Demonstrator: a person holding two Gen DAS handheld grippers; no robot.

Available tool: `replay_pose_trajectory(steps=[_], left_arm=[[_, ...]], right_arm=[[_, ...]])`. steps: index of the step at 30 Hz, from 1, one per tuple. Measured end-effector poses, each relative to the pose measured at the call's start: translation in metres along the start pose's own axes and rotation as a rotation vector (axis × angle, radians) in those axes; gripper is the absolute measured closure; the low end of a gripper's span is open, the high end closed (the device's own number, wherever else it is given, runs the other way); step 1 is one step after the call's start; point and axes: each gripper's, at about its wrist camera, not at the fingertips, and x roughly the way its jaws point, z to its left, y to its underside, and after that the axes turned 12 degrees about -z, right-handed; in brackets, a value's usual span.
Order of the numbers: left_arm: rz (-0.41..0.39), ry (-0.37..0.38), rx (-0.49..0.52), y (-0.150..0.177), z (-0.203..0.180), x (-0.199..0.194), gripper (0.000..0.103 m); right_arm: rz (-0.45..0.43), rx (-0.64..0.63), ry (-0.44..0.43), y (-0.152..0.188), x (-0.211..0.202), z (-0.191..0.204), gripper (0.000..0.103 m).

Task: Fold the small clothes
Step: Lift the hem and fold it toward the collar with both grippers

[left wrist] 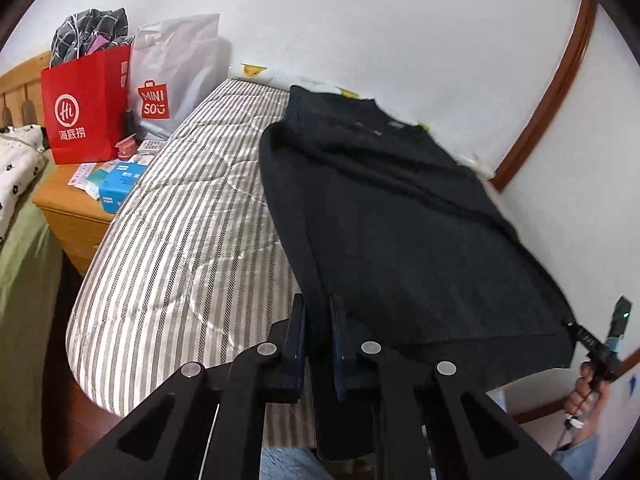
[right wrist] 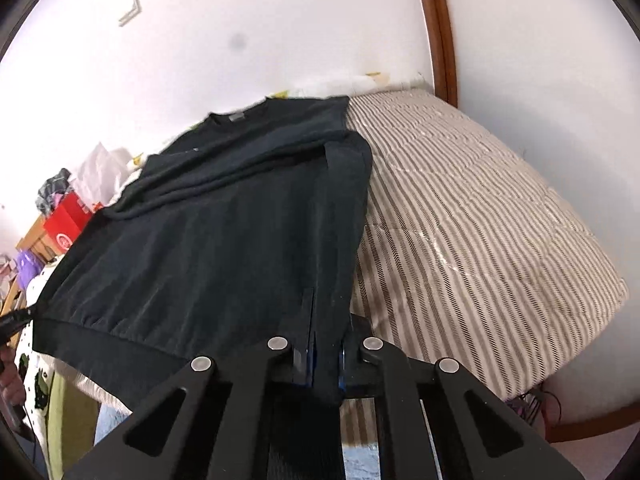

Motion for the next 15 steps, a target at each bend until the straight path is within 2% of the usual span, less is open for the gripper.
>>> replay_pose_trajectory(steps=[6,9,15], left_arm=[[-0.05,0.011,0.01,-0.017,-0.01,-0.002,0.092],[-0.083,0.019,0.02,-0.038,-0.02,0.001,0.092],[-0.17,-0.026,0.081,-0.083,-0.035,0.017,0.092]], right_arm=[[-0.037,0.007,-0.022,-0.018,-0.003,0.005,0.096],[-0.048,0.003,-0.044,-0.042,0.004,0.013,0.096],[-0.115,-0.005,-0.061,-0.097,0.023,0.03,0.096]])
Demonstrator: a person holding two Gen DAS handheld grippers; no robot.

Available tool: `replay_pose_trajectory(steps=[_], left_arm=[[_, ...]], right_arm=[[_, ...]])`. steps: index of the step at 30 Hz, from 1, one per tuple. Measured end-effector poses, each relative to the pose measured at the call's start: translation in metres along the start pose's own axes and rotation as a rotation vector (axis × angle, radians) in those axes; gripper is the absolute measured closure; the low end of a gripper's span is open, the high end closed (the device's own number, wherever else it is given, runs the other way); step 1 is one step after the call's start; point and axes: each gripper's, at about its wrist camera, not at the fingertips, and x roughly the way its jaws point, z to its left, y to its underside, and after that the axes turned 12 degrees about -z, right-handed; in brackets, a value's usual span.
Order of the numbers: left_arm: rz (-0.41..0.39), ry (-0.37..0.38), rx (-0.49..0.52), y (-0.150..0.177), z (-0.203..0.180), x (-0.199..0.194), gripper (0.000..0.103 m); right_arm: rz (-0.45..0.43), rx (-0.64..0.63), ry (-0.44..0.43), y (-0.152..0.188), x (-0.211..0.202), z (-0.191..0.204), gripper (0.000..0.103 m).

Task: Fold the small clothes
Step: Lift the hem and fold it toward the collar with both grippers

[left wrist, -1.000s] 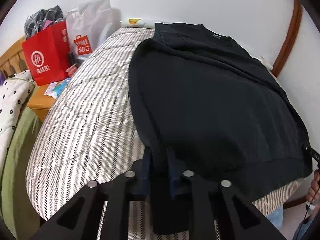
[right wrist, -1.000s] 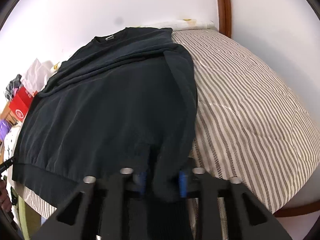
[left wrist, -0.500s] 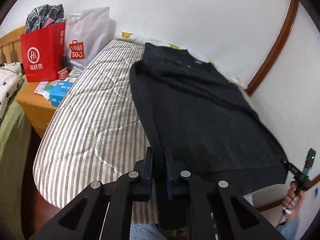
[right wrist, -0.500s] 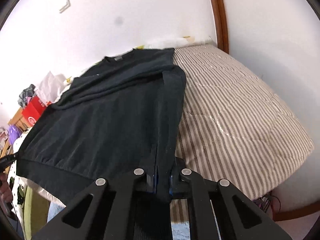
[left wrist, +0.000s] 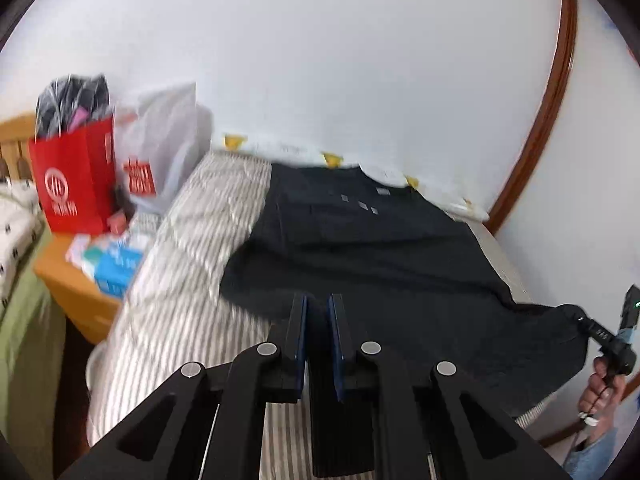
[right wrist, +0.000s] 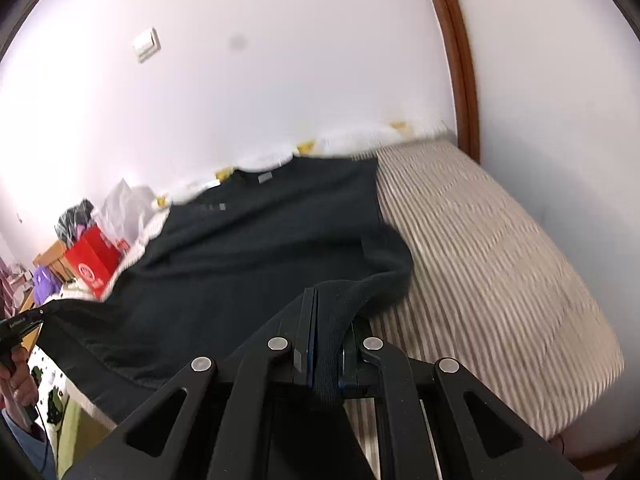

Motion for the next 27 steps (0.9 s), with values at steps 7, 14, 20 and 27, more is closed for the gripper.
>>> replay_pose_trajectory(steps=[7,14,20,27], left_arm=[[-0.04,-0.07,0.003,-0.042,0.001,0.057,0.093],[-0.029,-0.166,0.021,-0.062,0.004,0.133,0.093],[0.012,-0.201,0.008,-0.062,0.013,0.187,0.093],[0.086,-0.218,-0.01,-0.049,0.024,0.226,0.092]], right_arm=[[-0.001,0.024,0.018,-0.045,0.055,0.004,0.096],[0.051,0.044,0.045,-0.068,0.135,0.007,0.096],[0.096,0.059,0.055,-0.071,0.194,0.005,0.096],[0.168,0.046,0.086,-0.059,0.245,-0.007,0.095]])
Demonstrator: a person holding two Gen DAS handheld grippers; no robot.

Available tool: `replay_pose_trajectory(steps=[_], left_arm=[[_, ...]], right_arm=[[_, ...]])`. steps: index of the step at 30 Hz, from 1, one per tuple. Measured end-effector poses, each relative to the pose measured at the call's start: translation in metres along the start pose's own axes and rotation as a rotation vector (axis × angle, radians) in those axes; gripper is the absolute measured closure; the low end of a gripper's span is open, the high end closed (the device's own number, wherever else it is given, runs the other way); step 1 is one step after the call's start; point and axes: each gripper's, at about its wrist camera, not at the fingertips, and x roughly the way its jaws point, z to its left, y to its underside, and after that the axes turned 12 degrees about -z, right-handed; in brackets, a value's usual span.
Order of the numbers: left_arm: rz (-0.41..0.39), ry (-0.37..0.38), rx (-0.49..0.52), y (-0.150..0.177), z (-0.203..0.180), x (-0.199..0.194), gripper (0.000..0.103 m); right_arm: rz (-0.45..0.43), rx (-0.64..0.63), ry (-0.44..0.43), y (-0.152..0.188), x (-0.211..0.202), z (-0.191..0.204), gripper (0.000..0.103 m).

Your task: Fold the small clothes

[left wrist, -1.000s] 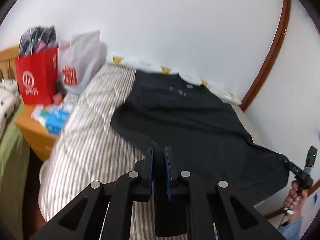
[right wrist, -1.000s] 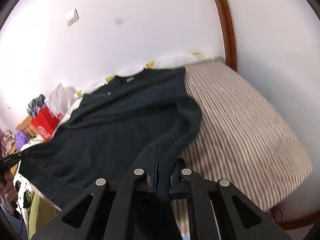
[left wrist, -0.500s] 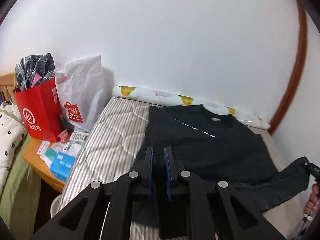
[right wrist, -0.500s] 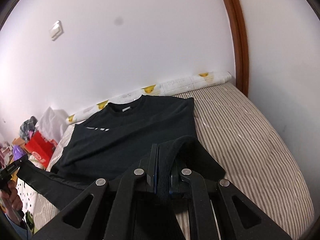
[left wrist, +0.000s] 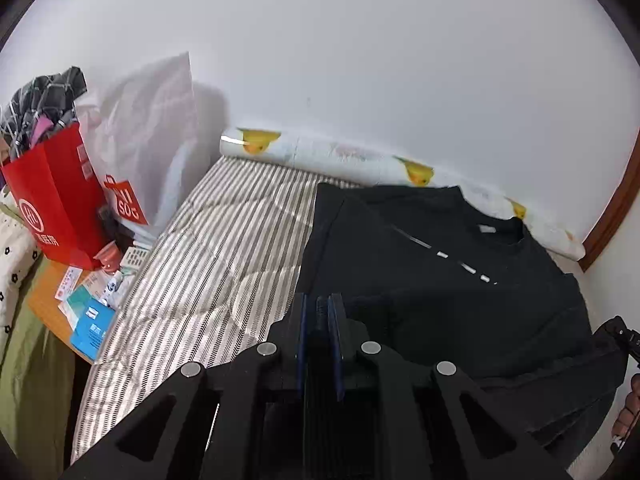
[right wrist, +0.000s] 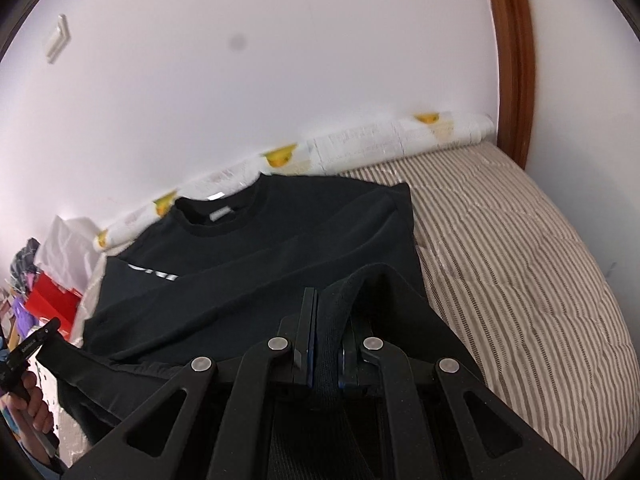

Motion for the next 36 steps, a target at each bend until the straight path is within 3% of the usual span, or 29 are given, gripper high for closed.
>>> replay_pose_trajectory(steps=[7,10,14,17,22,29,36], left_arm=[[0.047,0.004,0.046,0.005,-0.001,0.007,0.09],[0.061,0.041,0.054,0.006,0.001,-0.003,0.08],[0.053,0.061,0.08,0.012,0.003,-0.025,0.059],[0.033,0.064,0.104,0.022,0.009,-0.047,0.046],[0.05,0.075,0.067,0.05,0.029,-0.075,0.044],[0.107,0.069,0.024,0.096,0.057,-0.097,0.04],[0.149,0.116,-0.089,0.106,0.073,-0.084,0.039]], right_arm=[[0.095,-0.012,0.053,0.013,0.033,-0.009,0.094],[0.099,-0.003,0.037,0.015,0.022,-0.012,0.087],[0.057,-0.047,0.035,0.018,-0.015,-0.008,0.055],[0.022,-0.087,0.047,0.026,-0.045,-0.008,0.051],[0.019,-0.089,0.072,0.053,-0.082,-0.028,0.047],[0.094,-0.081,0.082,0.101,-0.093,-0.053,0.046],[0.067,0.036,0.069,0.095,-0.089,-0.073,0.04]])
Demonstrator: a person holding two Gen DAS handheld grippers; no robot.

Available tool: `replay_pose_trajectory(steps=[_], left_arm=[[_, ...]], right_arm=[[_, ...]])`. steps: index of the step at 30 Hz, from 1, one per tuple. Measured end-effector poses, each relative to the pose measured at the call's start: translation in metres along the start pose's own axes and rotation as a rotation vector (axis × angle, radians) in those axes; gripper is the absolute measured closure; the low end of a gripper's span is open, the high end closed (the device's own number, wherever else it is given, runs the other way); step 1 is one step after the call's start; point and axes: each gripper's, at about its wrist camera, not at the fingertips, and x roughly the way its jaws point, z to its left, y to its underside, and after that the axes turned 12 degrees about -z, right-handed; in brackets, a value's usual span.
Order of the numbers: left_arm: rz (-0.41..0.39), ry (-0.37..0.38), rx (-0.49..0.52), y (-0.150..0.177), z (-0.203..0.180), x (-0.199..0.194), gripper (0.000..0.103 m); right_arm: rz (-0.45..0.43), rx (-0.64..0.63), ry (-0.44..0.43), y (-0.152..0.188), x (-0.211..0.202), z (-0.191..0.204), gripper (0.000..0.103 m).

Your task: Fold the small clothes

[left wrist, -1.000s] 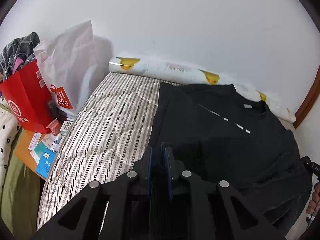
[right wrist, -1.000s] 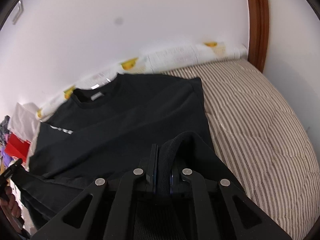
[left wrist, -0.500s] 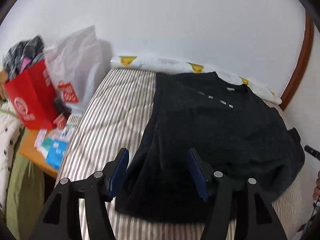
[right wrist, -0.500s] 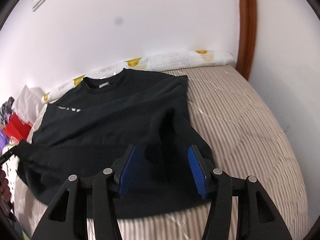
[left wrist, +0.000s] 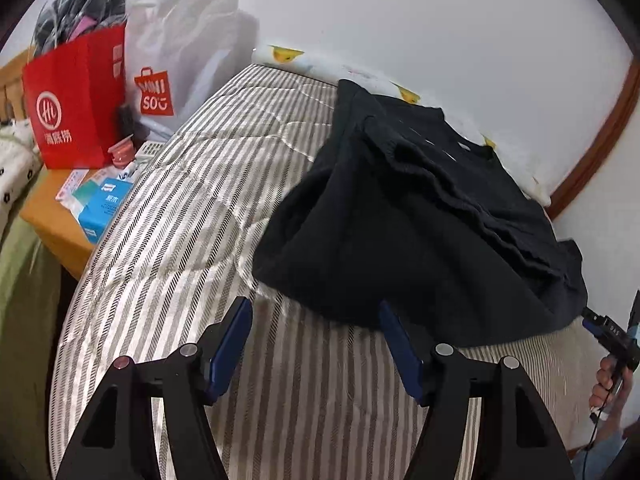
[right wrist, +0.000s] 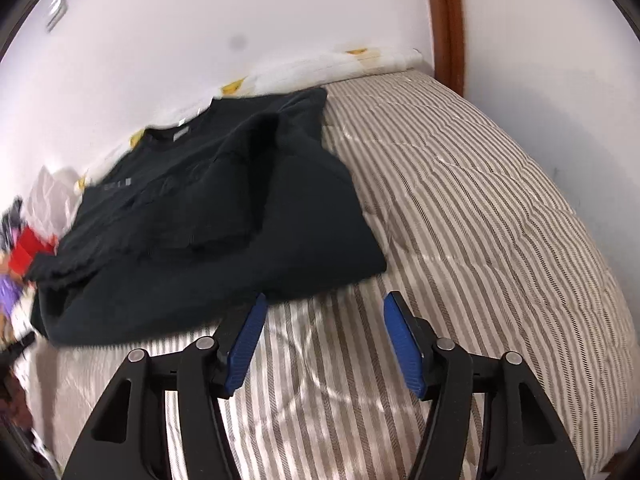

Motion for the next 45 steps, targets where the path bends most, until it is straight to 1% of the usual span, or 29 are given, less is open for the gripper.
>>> replay_pose_trajectory(steps=[4,5,7,10,12,13,14,15,16,17,18,19,21,24,26,31,35,39,45], left_arm=[[0.027,0.016,-0.055,-0.004,0.008,0.017,0.039],[0.013,0.013,-0.053,-0.006,0.007,0.018,0.038],[0.01,0.004,-0.049,-0.009,0.005,0.023,0.039],[0.0,-0.02,-0.045,-0.012,0.0,0.03,0.04],[-0.003,-0.054,-0.018,-0.013,-0.006,0.034,0.04],[-0.004,-0.072,-0.005,-0.013,-0.008,0.034,0.042],[-0.007,-0.092,0.011,-0.013,-0.011,0.035,0.051],[-0.01,-0.114,0.029,-0.012,-0.014,0.036,0.06],[-0.009,-0.118,0.034,-0.012,-0.015,0.036,0.065],[-0.004,-0.1,0.03,-0.013,-0.015,0.036,0.077],[0.001,-0.078,0.016,-0.014,-0.015,0.035,0.085],[0.003,-0.08,0.008,-0.015,-0.015,0.035,0.085],[0.005,-0.085,-0.013,-0.016,-0.014,0.033,0.09],[-0.011,-0.091,-0.007,-0.015,-0.015,0.026,0.092],[-0.026,-0.079,-0.008,-0.012,-0.014,0.016,0.092],[-0.023,-0.051,-0.023,-0.003,-0.009,-0.003,0.092],[-0.029,-0.038,-0.005,0.012,-0.01,-0.027,0.092],[-0.026,-0.044,0.019,0.033,-0.009,-0.052,0.092],[-0.026,-0.042,0.019,0.057,-0.004,-0.082,0.092]], right_arm=[[0.007,0.009,0.03,-0.01,0.017,0.003,0.038],[0.013,0.014,0.037,-0.011,0.022,0.003,0.038],[0.024,0.023,0.041,-0.013,0.031,0.003,0.038],[0.042,0.039,0.037,-0.015,0.045,0.004,0.038],[0.057,0.051,0.036,-0.015,0.051,0.004,0.038],[0.055,0.05,0.037,-0.016,0.054,0.004,0.038],[0.053,0.042,0.034,-0.016,0.054,0.005,0.04],[0.056,0.032,0.027,-0.016,0.056,0.007,0.049],[0.061,0.018,0.01,-0.016,0.056,0.009,0.053],[0.066,0.002,0.002,-0.016,0.056,0.011,0.063],[0.071,-0.021,-0.003,-0.016,0.056,0.015,0.074],[0.066,-0.056,-0.001,-0.016,0.054,0.021,0.077],[0.055,-0.108,0.027,-0.015,0.049,0.03,0.082],[0.05,-0.104,0.028,-0.014,0.041,0.03,0.085],[0.048,-0.095,0.015,-0.013,0.033,0.028,0.085],[0.052,-0.096,0.009,-0.005,0.012,0.026,0.085],[0.056,-0.095,0.034,0.005,-0.008,0.023,0.085],[0.039,-0.112,0.054,0.021,-0.033,0.024,0.085],[0.027,-0.125,0.05,0.049,-0.068,0.019,0.085]])
